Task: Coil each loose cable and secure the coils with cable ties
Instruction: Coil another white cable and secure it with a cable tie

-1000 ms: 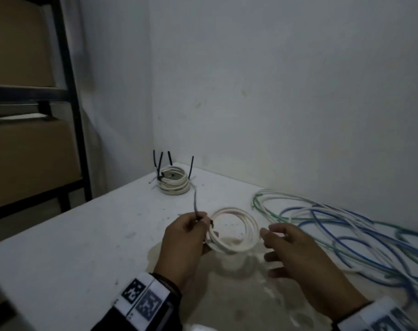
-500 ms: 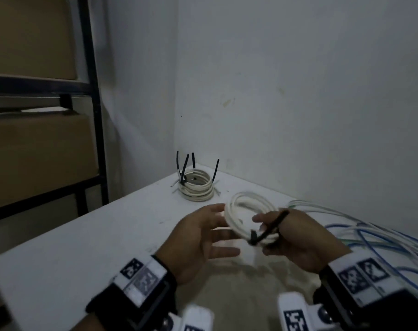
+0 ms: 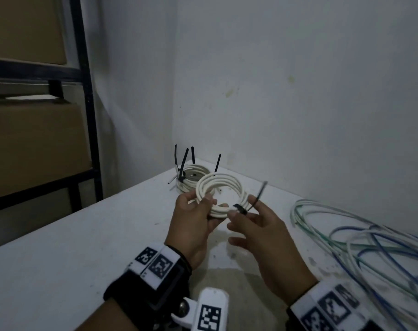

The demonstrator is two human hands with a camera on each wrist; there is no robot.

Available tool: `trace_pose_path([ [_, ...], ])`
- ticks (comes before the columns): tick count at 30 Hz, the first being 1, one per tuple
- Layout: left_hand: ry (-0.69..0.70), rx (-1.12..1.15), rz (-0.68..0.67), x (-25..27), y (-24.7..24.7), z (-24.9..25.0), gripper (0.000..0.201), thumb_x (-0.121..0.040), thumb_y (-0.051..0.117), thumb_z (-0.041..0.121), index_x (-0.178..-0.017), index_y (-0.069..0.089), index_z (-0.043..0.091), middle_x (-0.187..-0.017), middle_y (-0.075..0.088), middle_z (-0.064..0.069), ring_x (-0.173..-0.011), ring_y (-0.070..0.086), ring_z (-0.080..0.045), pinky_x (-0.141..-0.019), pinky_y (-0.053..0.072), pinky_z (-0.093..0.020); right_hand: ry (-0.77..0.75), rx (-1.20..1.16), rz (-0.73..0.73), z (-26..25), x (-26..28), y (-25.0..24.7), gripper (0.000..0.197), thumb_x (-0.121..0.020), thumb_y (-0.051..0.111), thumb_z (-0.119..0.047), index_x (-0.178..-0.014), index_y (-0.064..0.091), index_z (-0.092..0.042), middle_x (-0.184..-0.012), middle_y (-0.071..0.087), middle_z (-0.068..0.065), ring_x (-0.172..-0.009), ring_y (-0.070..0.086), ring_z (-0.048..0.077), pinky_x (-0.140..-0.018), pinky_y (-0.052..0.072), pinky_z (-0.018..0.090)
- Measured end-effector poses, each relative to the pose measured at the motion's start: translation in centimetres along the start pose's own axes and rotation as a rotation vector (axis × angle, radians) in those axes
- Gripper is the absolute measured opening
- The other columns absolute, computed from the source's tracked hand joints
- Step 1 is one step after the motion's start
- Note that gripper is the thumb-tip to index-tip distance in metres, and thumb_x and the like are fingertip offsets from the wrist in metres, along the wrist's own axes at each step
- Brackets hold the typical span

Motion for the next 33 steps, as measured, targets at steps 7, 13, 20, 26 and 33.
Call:
trace_pose_path([
  [7,-0.065,-0.074,-0.083,-1.3,-0.9,-0.4,0.024,-0.094,0.056,0.015,-0.118,0.055,0.01,-0.101,0.073,-0.005,-0.088,0.07,-0.015,-0.084,0.054,-0.033,0.06,-0.327,0.169,0.9,-4.1,-0.6,0.018,-0.091,0.056,-0.002,-0.082,0.066,-0.014,-0.063,0.063,0.006,-0.056,0.056,0.013,-0.064,0.055,0.026],
  [13,-0.013,0.072,0.219,-3.7,-6.0,1.1,0.016,-0.095,0.049,0.01,-0.111,0.055,0.013,-0.094,0.065,-0.004,-0.097,0.062,-0.02,-0.093,0.047,-0.035,0.094,-0.386,0.202,0.7,-9.5,0.6,0.018,-0.092,0.053,0.002,-0.082,0.058,-0.013,-0.061,0.065,0.001,-0.056,0.058,0.013,-0.067,0.057,0.026],
  [20,-0.02,0.185,0.417,-4.6,-9.8,0.9,0.017,-0.097,0.046,0.012,-0.111,0.054,0.008,-0.11,0.058,-0.009,-0.112,0.056,-0.022,-0.104,0.042,-0.036,0.125,-0.331,0.218,2.6,-14.1,4.6,0.019,-0.09,0.052,0.005,-0.079,0.057,-0.01,-0.07,0.058,0.01,-0.055,0.053,0.017,-0.052,0.054,0.022],
  [26,-0.021,0.197,0.461,-4.8,-10.5,0.6,0.012,-0.096,0.046,0.01,-0.096,0.058,0.009,-0.1,0.059,-0.006,-0.106,0.058,-0.021,-0.099,0.045,-0.034,0.143,-0.233,0.171,3.7,-16.3,5.9,0.019,-0.09,0.053,0.005,-0.078,0.056,-0.01,-0.065,0.058,0.009,-0.053,0.055,0.017,-0.053,0.056,0.025],
  [33,-0.022,0.179,0.471,-4.8,-10.5,0.5,0.013,-0.096,0.045,0.009,-0.089,0.057,0.012,-0.098,0.06,-0.007,-0.105,0.058,-0.022,-0.095,0.046,-0.033,0.089,0.052,0.216,4.5,-17.4,4.5,0.013,-0.087,0.063,-0.007,-0.076,0.061,-0.014,-0.068,0.062,0.009,-0.059,0.056,0.021,-0.057,0.049,0.032],
])
Point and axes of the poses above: each hand's wrist, its own x-axis away from the middle knuckle, its own y-axis out of the palm, z = x × y, the point moved 9 cm from there along -x, towards the middle knuckle
